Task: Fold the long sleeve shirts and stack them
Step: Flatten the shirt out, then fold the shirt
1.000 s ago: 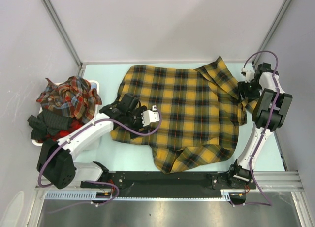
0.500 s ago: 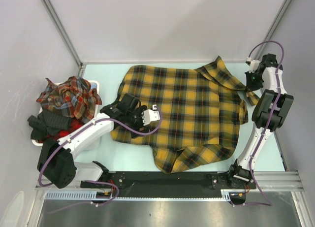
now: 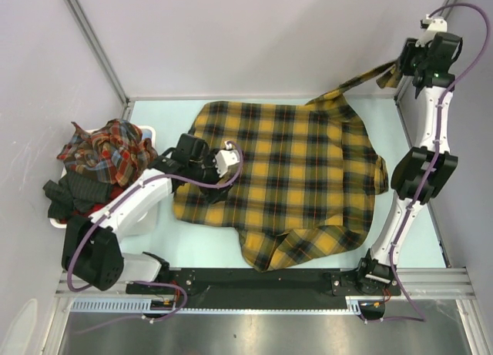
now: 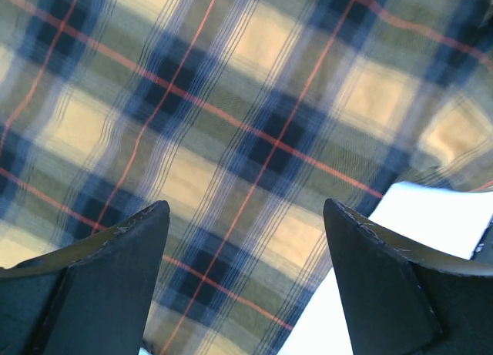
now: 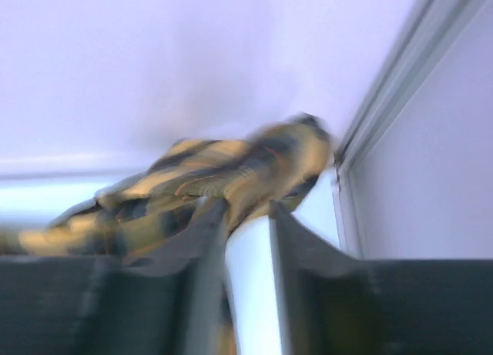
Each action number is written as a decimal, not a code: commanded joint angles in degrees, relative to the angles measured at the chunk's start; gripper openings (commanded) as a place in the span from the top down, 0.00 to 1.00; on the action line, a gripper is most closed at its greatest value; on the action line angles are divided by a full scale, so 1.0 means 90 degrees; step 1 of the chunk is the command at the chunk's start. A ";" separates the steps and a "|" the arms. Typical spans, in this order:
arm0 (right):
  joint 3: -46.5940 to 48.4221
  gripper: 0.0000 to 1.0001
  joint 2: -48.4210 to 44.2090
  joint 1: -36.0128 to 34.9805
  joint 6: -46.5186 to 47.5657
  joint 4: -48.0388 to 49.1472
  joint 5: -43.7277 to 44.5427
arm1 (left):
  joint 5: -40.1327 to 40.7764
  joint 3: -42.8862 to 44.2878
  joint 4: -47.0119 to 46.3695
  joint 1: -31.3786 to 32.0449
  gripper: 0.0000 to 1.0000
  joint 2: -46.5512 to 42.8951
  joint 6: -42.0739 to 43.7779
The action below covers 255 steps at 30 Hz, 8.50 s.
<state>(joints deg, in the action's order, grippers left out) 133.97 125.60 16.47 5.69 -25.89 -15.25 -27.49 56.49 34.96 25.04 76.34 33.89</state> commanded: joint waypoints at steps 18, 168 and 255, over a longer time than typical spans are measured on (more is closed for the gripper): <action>-0.4426 0.12 -0.3281 -0.0277 0.3848 -0.4064 -0.1353 | 0.1255 -0.1306 -0.0368 0.4688 0.17 0.0461 0.1596; -1.0560 1.00 -0.9804 -0.1947 0.2820 -0.0714 -0.3207 | -0.1075 -0.0502 -0.0696 0.4568 0.66 -0.2289 -0.0355; -0.6585 1.00 -0.4269 -0.1742 0.6018 0.0230 -0.2750 | 0.2087 0.2171 0.0081 -0.1180 1.00 0.2797 0.3959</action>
<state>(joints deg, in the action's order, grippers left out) 71.72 85.34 1.67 59.18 -29.12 -39.05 -8.64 73.21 37.19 14.87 100.27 70.50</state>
